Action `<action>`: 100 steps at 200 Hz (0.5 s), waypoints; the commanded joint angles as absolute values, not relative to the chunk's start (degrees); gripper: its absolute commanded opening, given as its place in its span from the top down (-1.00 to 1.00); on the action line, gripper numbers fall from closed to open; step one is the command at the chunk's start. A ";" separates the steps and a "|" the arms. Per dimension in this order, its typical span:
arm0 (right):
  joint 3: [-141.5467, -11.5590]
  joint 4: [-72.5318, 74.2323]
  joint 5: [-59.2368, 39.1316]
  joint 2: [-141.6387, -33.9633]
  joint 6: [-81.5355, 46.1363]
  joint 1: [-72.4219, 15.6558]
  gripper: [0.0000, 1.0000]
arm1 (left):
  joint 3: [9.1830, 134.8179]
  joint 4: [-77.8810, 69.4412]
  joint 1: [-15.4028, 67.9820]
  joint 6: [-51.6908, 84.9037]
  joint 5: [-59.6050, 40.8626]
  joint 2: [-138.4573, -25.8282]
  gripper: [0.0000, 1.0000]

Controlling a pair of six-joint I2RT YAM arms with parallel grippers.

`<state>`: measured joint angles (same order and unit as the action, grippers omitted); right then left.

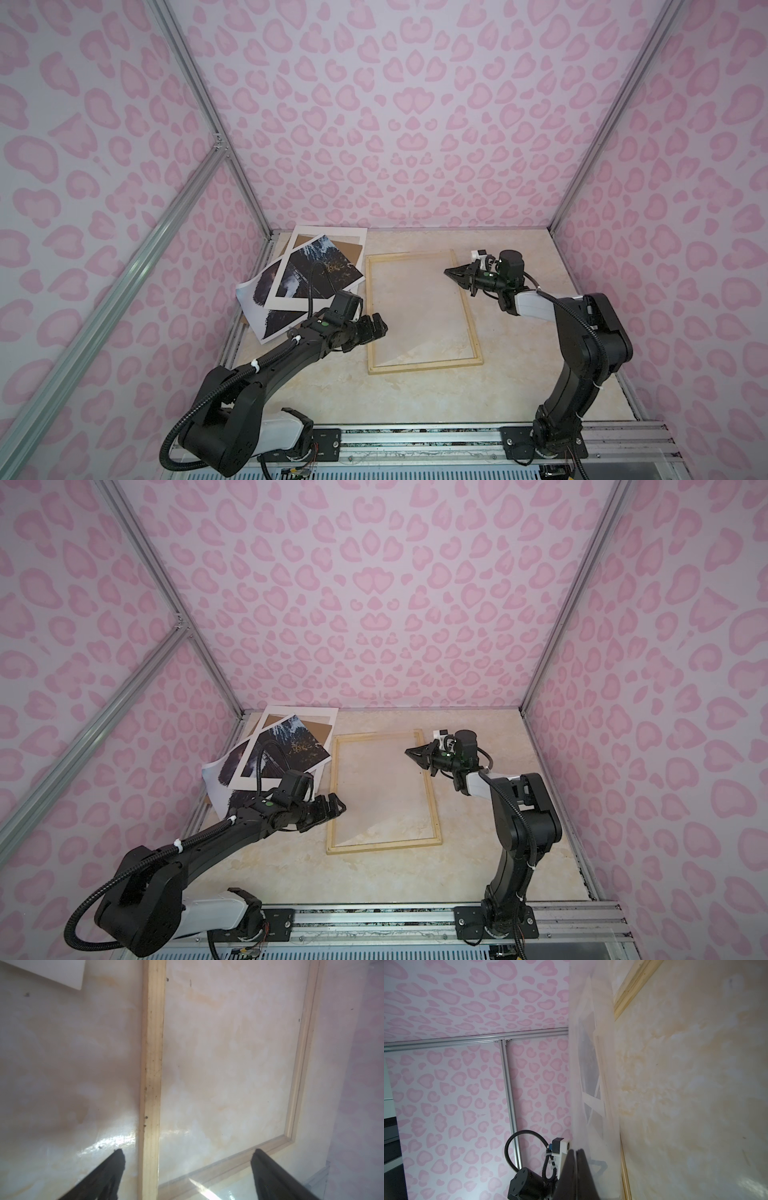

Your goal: Put the photo into the frame

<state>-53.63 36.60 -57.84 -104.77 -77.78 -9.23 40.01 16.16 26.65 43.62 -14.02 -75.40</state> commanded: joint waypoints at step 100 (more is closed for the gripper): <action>-56.54 20.41 -57.16 -103.88 -64.05 -9.78 1.00 | 41.44 15.60 26.55 44.03 -14.43 -74.20 -0.95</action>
